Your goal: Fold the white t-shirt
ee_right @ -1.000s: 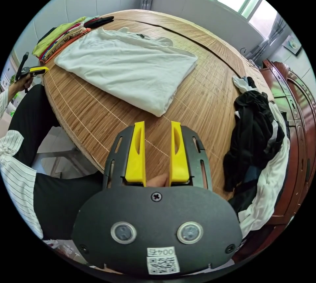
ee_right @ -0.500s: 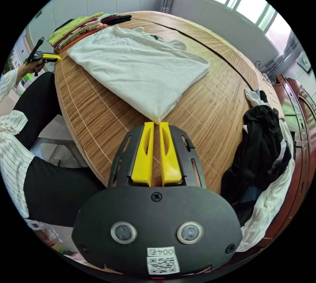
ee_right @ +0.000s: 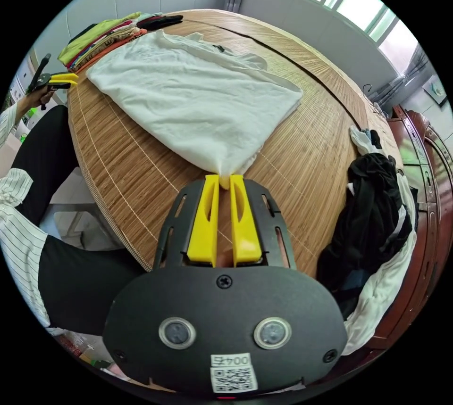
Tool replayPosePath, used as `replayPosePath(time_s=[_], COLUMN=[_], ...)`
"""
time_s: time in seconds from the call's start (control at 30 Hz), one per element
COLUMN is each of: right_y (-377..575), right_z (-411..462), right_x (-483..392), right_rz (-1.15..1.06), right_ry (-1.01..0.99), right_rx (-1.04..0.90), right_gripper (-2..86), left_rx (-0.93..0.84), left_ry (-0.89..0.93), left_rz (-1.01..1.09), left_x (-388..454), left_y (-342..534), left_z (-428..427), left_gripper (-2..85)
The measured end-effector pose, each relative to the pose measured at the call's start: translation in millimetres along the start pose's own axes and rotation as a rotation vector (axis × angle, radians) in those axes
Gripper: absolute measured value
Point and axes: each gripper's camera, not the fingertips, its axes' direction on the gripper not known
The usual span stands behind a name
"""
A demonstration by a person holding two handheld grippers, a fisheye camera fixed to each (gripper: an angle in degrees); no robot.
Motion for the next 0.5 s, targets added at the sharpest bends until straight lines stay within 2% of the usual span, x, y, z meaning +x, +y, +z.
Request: replayPosePath(time_s=[0.23,0.5], right_y=[3,6], right_z=[1,10], right_x=[17,35], right_rz=[0.110,0.198], right_ry=[-0.067,-0.125], right_rx=[0.012,-0.005], right_gripper=[3.6,4.4], left_rx=[0.027,0.033], left_ry=[0.003,0.106], left_rz=[0.168,0.180], left_x=[17,-9], left_y=[-27,-65], left_z=[12,39], left_gripper=[12.8,8.7])
